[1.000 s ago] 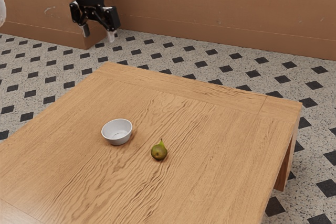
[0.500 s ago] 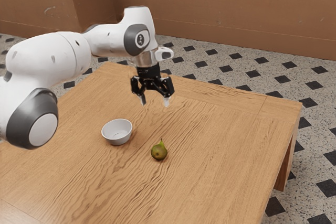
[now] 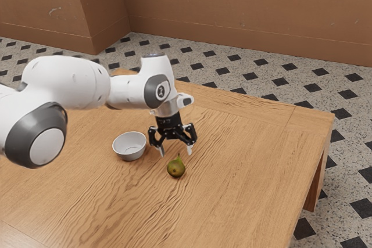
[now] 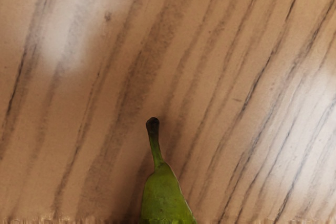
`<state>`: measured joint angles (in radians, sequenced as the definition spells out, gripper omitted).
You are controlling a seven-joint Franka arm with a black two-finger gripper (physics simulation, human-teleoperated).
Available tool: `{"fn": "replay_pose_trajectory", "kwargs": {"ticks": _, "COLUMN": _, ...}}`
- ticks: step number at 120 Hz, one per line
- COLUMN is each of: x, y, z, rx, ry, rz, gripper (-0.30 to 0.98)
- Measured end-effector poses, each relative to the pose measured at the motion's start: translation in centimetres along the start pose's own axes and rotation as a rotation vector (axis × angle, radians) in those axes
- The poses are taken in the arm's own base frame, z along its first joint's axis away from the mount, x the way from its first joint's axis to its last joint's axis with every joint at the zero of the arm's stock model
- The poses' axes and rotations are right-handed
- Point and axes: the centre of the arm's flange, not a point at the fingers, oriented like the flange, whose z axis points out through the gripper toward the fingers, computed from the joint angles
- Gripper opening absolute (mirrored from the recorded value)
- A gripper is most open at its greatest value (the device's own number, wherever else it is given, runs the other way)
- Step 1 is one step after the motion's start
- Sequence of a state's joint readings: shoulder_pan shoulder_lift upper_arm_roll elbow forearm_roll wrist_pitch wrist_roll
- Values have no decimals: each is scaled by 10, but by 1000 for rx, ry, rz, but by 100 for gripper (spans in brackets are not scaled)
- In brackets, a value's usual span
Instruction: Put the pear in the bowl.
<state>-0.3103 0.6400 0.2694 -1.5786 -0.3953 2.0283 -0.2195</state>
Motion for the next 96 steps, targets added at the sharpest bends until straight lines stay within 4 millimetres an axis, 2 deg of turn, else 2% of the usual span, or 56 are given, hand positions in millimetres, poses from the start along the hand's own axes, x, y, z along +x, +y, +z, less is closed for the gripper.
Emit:
{"fn": "replay_pose_trajectory", "kwargs": {"ticks": 19, "x": -14, "y": 3, "z": 15, "rx": -1, "ry": 4, "rz": -19, "gripper": 69}}
{"fn": "replay_pose_trajectory", "kwargs": {"ticks": 36, "x": -16, "y": 9, "z": 15, "rx": 14, "ry": 61, "rz": 0, "gripper": 69}}
{"fn": "replay_pose_trajectory", "kwargs": {"ticks": 61, "x": -34, "y": 13, "z": 30, "rx": 4, "ry": 92, "rz": 1, "gripper": 69}}
{"fn": "replay_pose_trajectory", "kwargs": {"ticks": 96, "x": -37, "y": 7, "z": 38, "rx": 0, "ry": 108, "rz": -8, "gripper": 69}}
